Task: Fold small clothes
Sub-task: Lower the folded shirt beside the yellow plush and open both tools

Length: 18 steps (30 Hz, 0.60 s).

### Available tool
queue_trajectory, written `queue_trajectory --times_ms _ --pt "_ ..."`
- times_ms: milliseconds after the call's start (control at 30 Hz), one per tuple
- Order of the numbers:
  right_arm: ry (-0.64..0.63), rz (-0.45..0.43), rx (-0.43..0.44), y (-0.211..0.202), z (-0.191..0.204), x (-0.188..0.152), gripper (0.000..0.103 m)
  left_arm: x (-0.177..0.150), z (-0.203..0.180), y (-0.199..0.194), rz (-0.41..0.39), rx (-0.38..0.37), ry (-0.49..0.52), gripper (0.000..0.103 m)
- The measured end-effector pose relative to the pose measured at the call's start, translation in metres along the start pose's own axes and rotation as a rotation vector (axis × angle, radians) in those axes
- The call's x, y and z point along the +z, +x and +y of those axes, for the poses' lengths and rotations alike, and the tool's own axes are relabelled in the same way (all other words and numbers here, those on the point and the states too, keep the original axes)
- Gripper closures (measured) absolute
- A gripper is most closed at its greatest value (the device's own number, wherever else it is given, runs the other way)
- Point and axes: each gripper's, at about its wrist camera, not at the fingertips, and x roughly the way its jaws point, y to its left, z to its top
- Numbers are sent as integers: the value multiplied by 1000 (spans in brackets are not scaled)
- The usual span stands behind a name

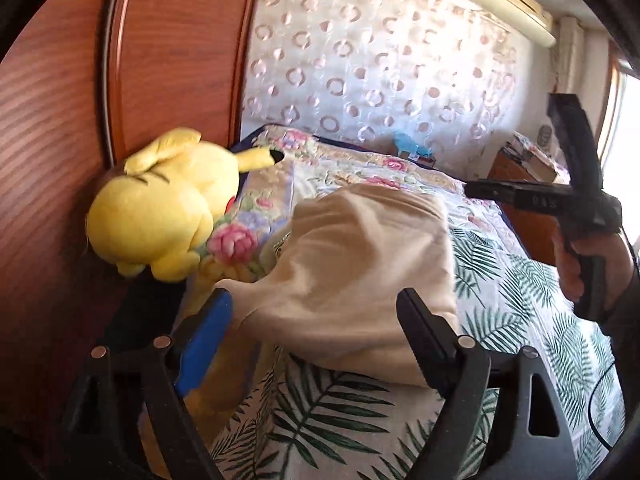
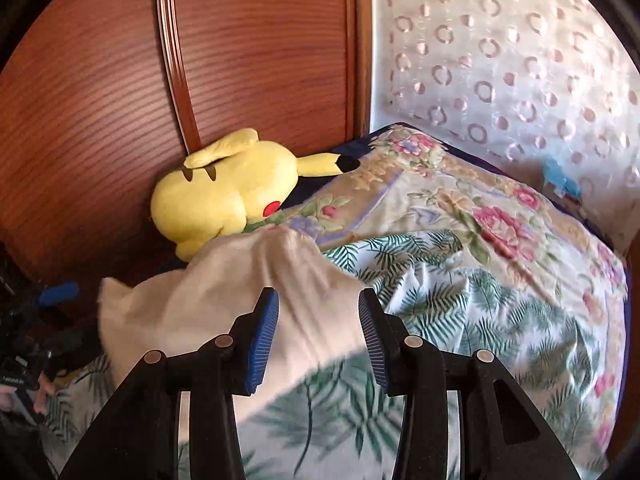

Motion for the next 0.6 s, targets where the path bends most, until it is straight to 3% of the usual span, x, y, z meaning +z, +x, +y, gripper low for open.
queue_trajectory --times_ms 200,400,600 --pt "67 -74 -48 -68 8 -56 60 -2 -39 -24 -40 -23 65 18" --pt "126 -152 -112 -141 25 -111 59 -8 -88 -47 -71 -98 121 18" --pt "186 -228 -212 -205 50 -158 38 -15 -140 -73 -103 -172 185 18"
